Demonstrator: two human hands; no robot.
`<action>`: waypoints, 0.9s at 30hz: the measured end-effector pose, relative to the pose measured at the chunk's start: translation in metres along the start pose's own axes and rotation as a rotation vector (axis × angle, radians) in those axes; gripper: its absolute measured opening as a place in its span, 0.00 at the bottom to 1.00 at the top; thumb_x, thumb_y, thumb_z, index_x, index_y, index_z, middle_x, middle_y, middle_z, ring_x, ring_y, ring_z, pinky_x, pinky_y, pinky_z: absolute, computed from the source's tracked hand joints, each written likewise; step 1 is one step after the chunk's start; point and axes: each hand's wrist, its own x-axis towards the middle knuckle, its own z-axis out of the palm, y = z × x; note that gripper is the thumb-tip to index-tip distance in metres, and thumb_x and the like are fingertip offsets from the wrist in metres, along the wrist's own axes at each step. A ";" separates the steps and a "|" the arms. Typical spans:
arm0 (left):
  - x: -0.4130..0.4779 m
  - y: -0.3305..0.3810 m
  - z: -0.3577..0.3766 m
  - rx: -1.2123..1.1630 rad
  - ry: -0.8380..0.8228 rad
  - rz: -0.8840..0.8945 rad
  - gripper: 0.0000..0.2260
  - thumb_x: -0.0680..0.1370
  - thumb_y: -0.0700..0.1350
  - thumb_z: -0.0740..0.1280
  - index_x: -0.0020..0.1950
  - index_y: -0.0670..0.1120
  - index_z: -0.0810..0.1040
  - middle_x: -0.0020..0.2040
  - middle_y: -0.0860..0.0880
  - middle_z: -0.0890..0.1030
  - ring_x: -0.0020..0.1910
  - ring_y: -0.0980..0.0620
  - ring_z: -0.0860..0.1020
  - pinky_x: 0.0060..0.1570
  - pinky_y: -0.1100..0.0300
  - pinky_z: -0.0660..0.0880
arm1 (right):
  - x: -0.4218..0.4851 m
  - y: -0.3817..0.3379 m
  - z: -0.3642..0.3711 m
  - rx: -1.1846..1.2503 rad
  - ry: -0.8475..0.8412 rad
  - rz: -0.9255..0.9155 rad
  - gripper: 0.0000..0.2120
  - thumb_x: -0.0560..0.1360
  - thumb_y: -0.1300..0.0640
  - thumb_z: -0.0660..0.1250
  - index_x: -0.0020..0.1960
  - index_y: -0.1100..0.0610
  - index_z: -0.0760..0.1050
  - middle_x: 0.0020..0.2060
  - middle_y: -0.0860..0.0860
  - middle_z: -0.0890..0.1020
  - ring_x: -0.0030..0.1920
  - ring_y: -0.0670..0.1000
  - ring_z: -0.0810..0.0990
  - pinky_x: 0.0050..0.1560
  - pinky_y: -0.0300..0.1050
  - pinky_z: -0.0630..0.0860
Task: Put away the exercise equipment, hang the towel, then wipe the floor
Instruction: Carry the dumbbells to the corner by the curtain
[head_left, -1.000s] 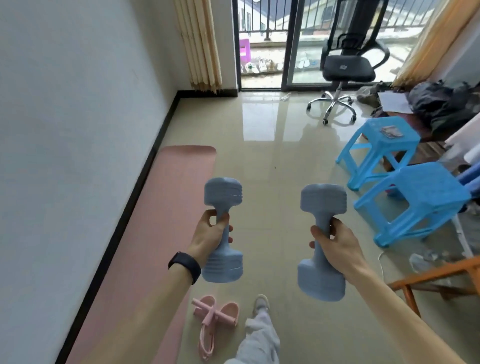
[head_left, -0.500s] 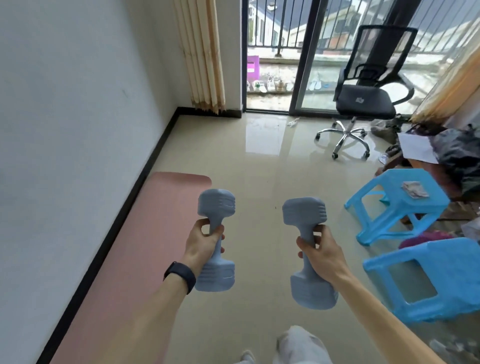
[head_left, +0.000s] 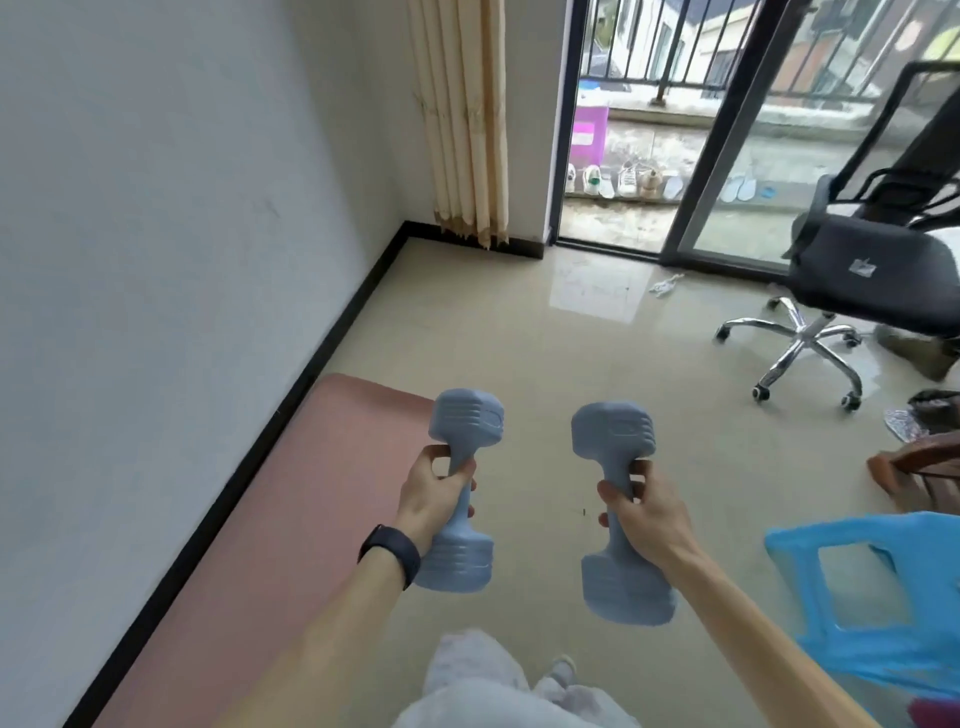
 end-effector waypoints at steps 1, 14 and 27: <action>0.017 0.015 0.005 -0.020 0.008 -0.009 0.09 0.78 0.51 0.70 0.55 0.52 0.74 0.42 0.42 0.84 0.32 0.44 0.81 0.39 0.49 0.81 | 0.023 -0.013 -0.008 -0.006 -0.004 -0.005 0.05 0.79 0.58 0.66 0.52 0.53 0.70 0.43 0.52 0.83 0.33 0.48 0.85 0.36 0.44 0.74; 0.337 0.205 0.029 0.023 0.005 -0.030 0.10 0.78 0.53 0.70 0.54 0.52 0.73 0.42 0.43 0.84 0.31 0.44 0.82 0.40 0.46 0.82 | 0.369 -0.170 -0.029 -0.010 -0.046 -0.028 0.05 0.79 0.56 0.66 0.53 0.52 0.70 0.46 0.53 0.82 0.34 0.49 0.85 0.42 0.49 0.80; 0.655 0.388 0.062 0.092 -0.020 -0.071 0.10 0.78 0.50 0.69 0.56 0.49 0.73 0.40 0.44 0.83 0.30 0.44 0.80 0.40 0.43 0.82 | 0.705 -0.297 -0.037 0.041 -0.053 0.073 0.08 0.79 0.56 0.66 0.56 0.55 0.69 0.48 0.53 0.81 0.34 0.49 0.86 0.44 0.53 0.82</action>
